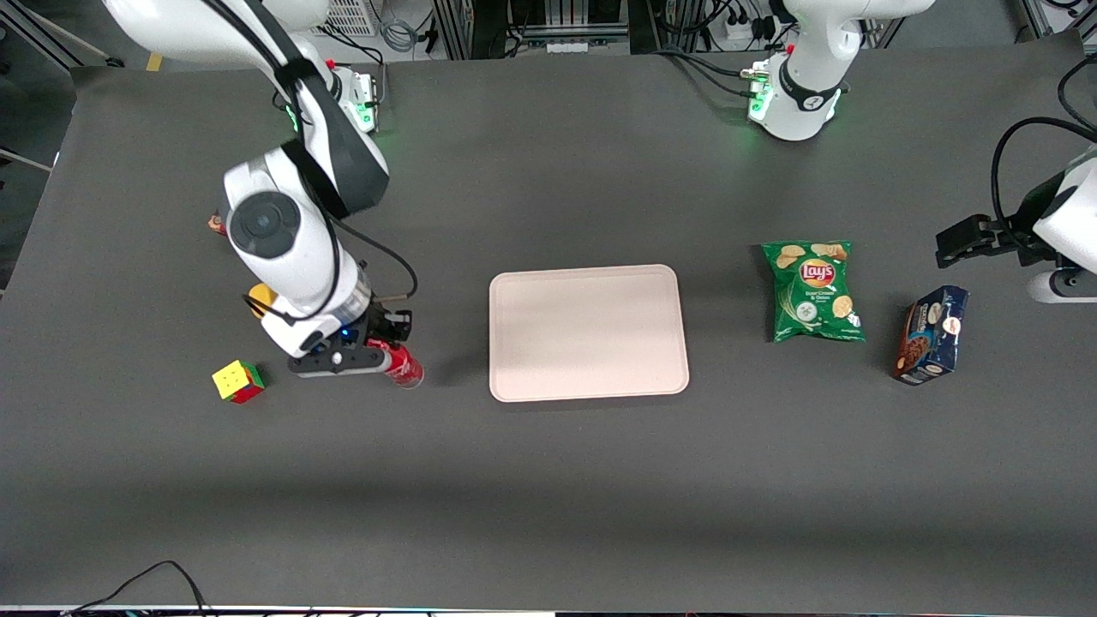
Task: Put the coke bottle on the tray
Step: 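Lift the bottle with the right gripper and carry it onto the tray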
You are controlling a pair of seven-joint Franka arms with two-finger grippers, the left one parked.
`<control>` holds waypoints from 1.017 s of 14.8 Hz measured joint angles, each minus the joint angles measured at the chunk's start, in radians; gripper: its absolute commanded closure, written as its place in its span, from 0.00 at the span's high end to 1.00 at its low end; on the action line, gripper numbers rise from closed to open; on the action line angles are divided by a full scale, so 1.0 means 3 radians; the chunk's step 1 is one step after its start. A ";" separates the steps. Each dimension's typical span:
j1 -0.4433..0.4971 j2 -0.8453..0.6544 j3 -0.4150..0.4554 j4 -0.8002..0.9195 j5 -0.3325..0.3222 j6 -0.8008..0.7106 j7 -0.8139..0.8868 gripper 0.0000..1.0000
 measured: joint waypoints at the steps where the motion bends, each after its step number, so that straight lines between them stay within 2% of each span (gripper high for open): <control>1: 0.0000 -0.0103 0.0027 0.0035 0.0000 -0.0139 0.0000 0.00; 7: 0.0011 -0.0445 0.0333 0.0489 0.0035 -0.0852 0.0014 0.00; 11: 0.0029 -0.0439 0.0438 0.0714 0.0323 -0.0937 0.0083 0.00; 13: 0.0067 -0.0375 0.0538 0.0762 0.0337 -0.0938 0.0295 0.00; 15: 0.0237 -0.0197 0.0575 0.0868 0.0306 -0.0936 0.0586 0.00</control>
